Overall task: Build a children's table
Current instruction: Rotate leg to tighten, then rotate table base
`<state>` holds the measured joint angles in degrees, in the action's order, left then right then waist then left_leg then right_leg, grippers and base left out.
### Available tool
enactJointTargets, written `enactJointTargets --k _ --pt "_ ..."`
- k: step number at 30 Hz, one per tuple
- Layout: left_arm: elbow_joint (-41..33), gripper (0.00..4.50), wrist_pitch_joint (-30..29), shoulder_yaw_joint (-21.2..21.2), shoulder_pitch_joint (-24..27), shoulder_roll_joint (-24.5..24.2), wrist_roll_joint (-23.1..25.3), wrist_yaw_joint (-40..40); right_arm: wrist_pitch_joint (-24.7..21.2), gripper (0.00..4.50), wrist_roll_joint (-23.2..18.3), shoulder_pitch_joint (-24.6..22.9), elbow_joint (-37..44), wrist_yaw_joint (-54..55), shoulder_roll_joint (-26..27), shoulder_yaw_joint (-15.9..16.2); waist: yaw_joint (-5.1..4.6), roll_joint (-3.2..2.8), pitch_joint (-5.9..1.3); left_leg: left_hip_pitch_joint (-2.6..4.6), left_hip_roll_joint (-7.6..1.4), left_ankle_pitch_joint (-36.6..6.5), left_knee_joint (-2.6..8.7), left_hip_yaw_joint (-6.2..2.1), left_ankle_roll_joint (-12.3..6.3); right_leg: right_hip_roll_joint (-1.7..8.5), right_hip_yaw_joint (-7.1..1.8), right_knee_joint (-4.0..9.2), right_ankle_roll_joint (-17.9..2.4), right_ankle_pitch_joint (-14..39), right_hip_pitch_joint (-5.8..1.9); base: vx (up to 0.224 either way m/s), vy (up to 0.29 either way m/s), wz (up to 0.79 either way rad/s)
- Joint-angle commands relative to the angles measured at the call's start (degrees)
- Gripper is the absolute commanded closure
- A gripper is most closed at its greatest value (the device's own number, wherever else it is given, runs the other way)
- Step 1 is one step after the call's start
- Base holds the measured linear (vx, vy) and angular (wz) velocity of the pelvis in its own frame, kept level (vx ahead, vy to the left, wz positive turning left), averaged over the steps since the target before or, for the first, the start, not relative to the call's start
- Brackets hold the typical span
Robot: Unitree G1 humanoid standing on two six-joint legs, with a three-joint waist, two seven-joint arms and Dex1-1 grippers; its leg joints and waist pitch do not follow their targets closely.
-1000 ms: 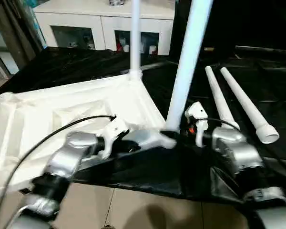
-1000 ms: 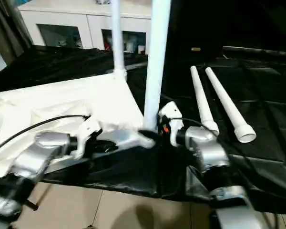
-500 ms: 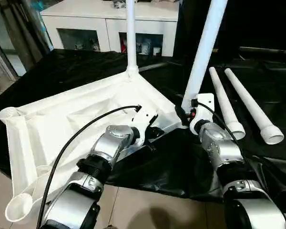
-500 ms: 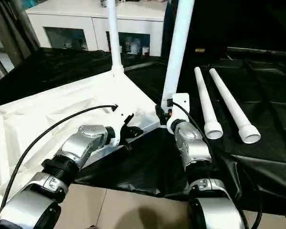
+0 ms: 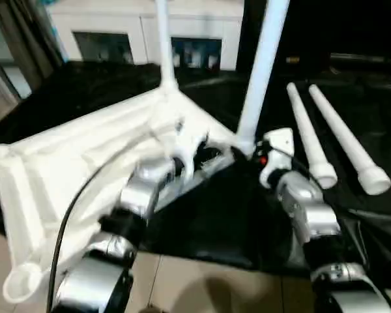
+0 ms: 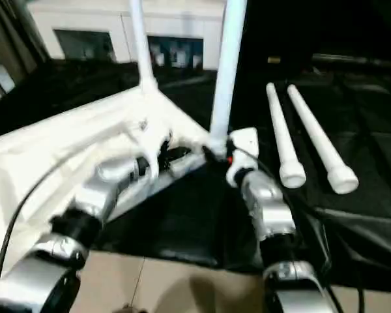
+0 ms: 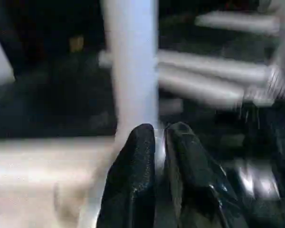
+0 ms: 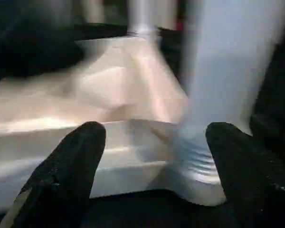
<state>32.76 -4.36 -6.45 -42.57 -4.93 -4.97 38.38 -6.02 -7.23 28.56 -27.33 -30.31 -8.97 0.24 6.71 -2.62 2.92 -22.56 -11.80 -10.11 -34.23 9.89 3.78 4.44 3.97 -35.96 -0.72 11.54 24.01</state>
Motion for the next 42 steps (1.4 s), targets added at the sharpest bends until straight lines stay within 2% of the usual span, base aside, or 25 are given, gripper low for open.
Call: enactJointTargets --k 1,4,5,6,7,10,11,12,13,14,16,17,20,21,22,25,26,28,30,31,34,35,36,38,42 --pt "-3.57 3.54 -2.29 2.28 0.67 -2.81 -0.44 -1.07 -1.76 0.73 -1.02 -2.01 4.16 -4.82 -2.31 2.07 0.33 0.85 -4.43 0.56 -1.05 -2.88 2.85 -0.20 -7.62 3.37 -2.22 3.00 -14.11 -7.15 -4.30 0.000 0.000 0.00" --pt "-9.13 3.42 -8.55 4.85 1.72 -9.01 2.33 -3.98 -3.93 0.73 -1.73 -4.23 8.34 -9.32 -4.21 4.49 -0.10 0.69 -3.99 0.60 -1.00 -6.55 3.34 -0.33 -5.20 3.33 -2.21 3.67 -12.13 0.56 -4.28 0.000 0.000 0.00" --pt "-9.72 3.33 -9.57 5.34 1.88 -9.91 2.75 -4.48 -4.11 0.73 -1.71 -4.41 8.67 -9.68 -4.31 4.71 -0.21 0.22 -3.96 0.86 -1.09 -7.81 3.43 -0.30 -4.27 3.23 -2.20 3.73 -11.93 2.46 -4.08 0.000 0.000 0.00" --pt "-11.00 3.22 -11.50 6.29 2.44 -12.15 3.69 -5.09 -4.33 0.73 -1.52 -4.65 9.09 -10.03 -4.34 5.02 -0.57 0.40 -3.78 1.02 -0.94 -9.59 3.58 -0.24 -3.07 3.18 -2.25 4.29 -11.42 6.10 -3.93 0.000 0.000 0.00" --pt "-13.17 3.22 -14.93 8.05 3.60 -15.41 4.89 -6.09 -4.72 0.73 -1.48 -4.75 9.40 -9.99 -4.00 5.08 -0.53 0.15 -3.76 1.22 -1.08 -10.56 3.74 -0.36 -1.94 3.32 -2.31 4.34 -11.18 8.19 -3.76 0.000 0.000 0.00" --pt "-16.47 3.01 -19.48 10.68 5.70 -20.57 6.45 -6.87 -5.76 0.73 -1.63 -4.81 9.83 -9.62 -3.45 5.08 -0.92 0.08 -3.82 1.41 -1.16 -10.65 4.00 -0.48 -0.68 3.05 -2.36 4.21 -10.84 7.98 -3.48 0.000 0.000 0.00" --pt "-18.61 2.90 -22.46 11.10 8.78 -27.83 10.90 -5.32 -6.81 0.73 -1.94 -4.75 9.67 -9.30 -2.86 5.17 -0.77 0.34 -3.84 1.45 -1.20 -10.51 4.02 -0.52 -0.68 3.13 -2.41 4.17 -11.03 7.62 -3.48 0.000 0.000 0.00" --pt "-19.45 2.81 -23.46 10.88 9.66 -29.71 11.83 -5.01 -7.41 0.92 -2.18 -4.91 10.12 -9.29 -2.93 5.35 -1.26 0.09 -3.80 0.70 -1.06 -9.27 4.25 -0.79 -0.78 3.00 -2.34 3.61 -10.79 6.21 -3.88 0.000 0.000 0.00" --pt "-19.85 2.71 -24.36 10.73 10.50 -31.31 12.37 -4.20 -7.73 1.03 -2.17 -4.84 9.96 -8.98 -2.84 5.36 -1.29 -0.25 -3.89 1.34 -1.03 -9.14 4.06 -0.66 -0.60 2.82 -2.33 3.80 -10.66 5.50 -3.39 0.000 0.000 0.00" --pt "-20.18 2.66 -25.11 10.60 11.21 -32.67 12.82 -3.51 -8.01 1.11 -2.17 -4.78 9.83 -8.72 -2.76 5.36 -1.20 0.06 -3.93 1.51 -1.09 -8.80 3.97 -0.65 -0.62 2.92 -2.39 3.80 -11.05 4.82 -3.31 0.000 0.000 0.00" --pt "-21.28 2.64 -30.47 11.76 14.82 -37.82 12.06 -1.79 -9.03 1.23 -1.63 -4.35 8.70 -7.76 -2.71 5.67 -0.87 -0.16 -3.77 1.41 -1.08 -8.89 4.09 -0.49 -0.54 2.97 -2.49 3.59 -12.15 4.56 -3.07 0.000 0.000 0.00" --pt "-21.13 2.95 -30.72 11.65 15.44 -38.70 12.55 -1.94 -9.26 1.40 -1.45 -4.27 8.51 -7.63 -2.72 5.70 -0.68 -0.25 -3.79 1.55 -1.10 -9.12 4.09 -0.47 -0.36 2.95 -2.46 3.63 -12.25 4.74 -3.00 0.000 0.000 0.00" --pt "-19.27 3.02 -32.09 10.97 17.82 -42.17 15.00 -3.04 -10.29 1.58 -0.76 -3.67 7.64 -6.77 -2.45 5.54 0.05 -0.26 -3.70 1.84 -1.09 -10.79 4.16 -0.37 0.18 2.99 -2.66 3.90 -11.85 5.89 -2.71 0.000 0.000 0.00" --pt "-19.26 3.31 -32.34 10.89 18.19 -42.39 14.83 -2.81 -10.52 1.76 -0.73 -3.57 7.63 -6.64 -2.37 5.52 0.05 -0.27 -3.61 1.59 -1.03 -11.57 4.38 -0.51 0.58 3.04 -2.63 3.87 -11.48 6.83 -2.93 0.000 0.000 0.00" --pt "-19.18 3.31 -32.36 10.82 18.38 -42.40 14.69 -2.67 -10.66 1.76 -0.71 -3.52 7.63 -6.57 -2.33 5.53 0.24 -0.27 -3.55 1.87 -1.08 -12.98 4.48 -0.52 1.03 3.13 -2.68 4.12 -11.12 8.52 -2.71 0.000 0.000 0.00" --pt "-17.65 3.45 -31.02 8.86 19.48 -41.16 14.50 -2.03 -11.61 2.13 -0.38 -3.55 7.99 -6.70 -2.31 6.59 0.51 -0.41 -3.51 1.99 -1.16 -14.72 4.62 -0.61 1.85 3.21 -2.81 4.33 -10.75 9.75 -2.62 0.000 0.000 0.00" --pt "-17.71 3.71 -31.40 7.99 19.88 -41.28 14.64 -1.51 -11.79 2.21 -0.24 -3.63 8.07 -6.70 -2.40 6.86 0.50 -0.35 -3.44 1.90 -1.15 -15.01 4.69 -0.62 1.95 3.25 -2.85 4.31 -10.66 9.91 -2.70 0.000 0.000 0.00" --pt "-17.50 3.81 -32.67 6.58 20.71 -41.20 14.76 -0.55 -12.66 2.27 0.06 -3.81 8.19 -6.37 -2.61 7.21 0.52 -0.25 -3.63 1.66 -1.08 -14.19 4.75 -0.77 2.17 3.33 -2.81 4.12 -10.21 9.30 -3.01 0.000 0.000 0.00" --pt "-15.67 4.01 -30.65 5.58 20.98 -41.22 15.81 -0.95 -13.52 2.57 -0.03 -3.98 8.33 -6.38 -2.83 7.28 0.54 -0.29 -3.68 1.61 -0.93 -13.47 4.62 -0.72 1.93 3.27 -2.84 4.18 -9.99 8.66 -2.99 0.000 0.000 0.00" --pt "-13.51 4.11 -29.21 5.08 20.70 -40.69 15.88 -1.01 -13.77 2.65 0.32 -3.95 8.01 -5.75 -3.03 7.12 0.54 -0.63 -3.79 1.56 -0.92 -12.88 4.53 -0.78 1.97 3.27 -2.82 4.08 -10.01 7.59 -3.04 0.000 0.000 0.00" --pt "-11.29 4.29 -27.71 3.99 20.22 -40.29 16.21 -0.59 -13.89 2.80 0.77 -3.64 7.22 -4.79 -3.00 6.79 0.53 -0.43 -3.89 1.52 -0.90 -12.22 4.47 -0.82 2.13 3.26 -2.73 3.92 -10.29 6.00 -3.21 0.000 0.000 0.00" --pt "-10.16 4.46 -26.87 3.02 19.94 -40.29 16.68 -0.45 -13.92 3.02 0.91 -3.43 6.71 -4.22 -2.98 6.62 0.47 -0.84 -3.87 1.56 -0.83 -12.45 4.43 -0.82 2.20 3.15 -2.70 3.95 -10.32 5.74 -3.12 0.000 0.000 0.00" --pt "-6.70 4.49 -25.19 1.37 18.65 -39.85 17.61 -0.65 -13.98 3.10 1.17 -2.83 5.91 -2.86 -2.88 6.22 0.47 -0.74 -3.91 1.69 -0.80 -12.83 4.43 -0.80 2.31 3.09 -2.69 4.05 -10.32 5.73 -3.04 0.000 0.000 0.00" --pt "-5.92 4.50 -24.84 0.64 18.32 -39.90 17.72 -0.62 -14.05 3.20 1.18 -2.70 5.79 -2.67 -2.79 6.13 0.49 -0.70 -4.00 1.63 -0.79 -12.59 4.36 -0.81 2.64 3.23 -2.72 3.80 -10.68 4.65 -3.25 0.000 0.000 0.00" --pt "-2.23 4.50 -22.48 -1.78 16.85 -39.10 18.44 0.68 -13.54 3.54 1.64 -2.02 4.08 -2.57 -2.13 6.52 0.19 -1.07 -4.03 1.65 -0.78 -12.97 4.30 -0.82 2.69 3.13 -2.65 3.84 -11.16 2.82 -3.30 0.000 0.000 0.00"
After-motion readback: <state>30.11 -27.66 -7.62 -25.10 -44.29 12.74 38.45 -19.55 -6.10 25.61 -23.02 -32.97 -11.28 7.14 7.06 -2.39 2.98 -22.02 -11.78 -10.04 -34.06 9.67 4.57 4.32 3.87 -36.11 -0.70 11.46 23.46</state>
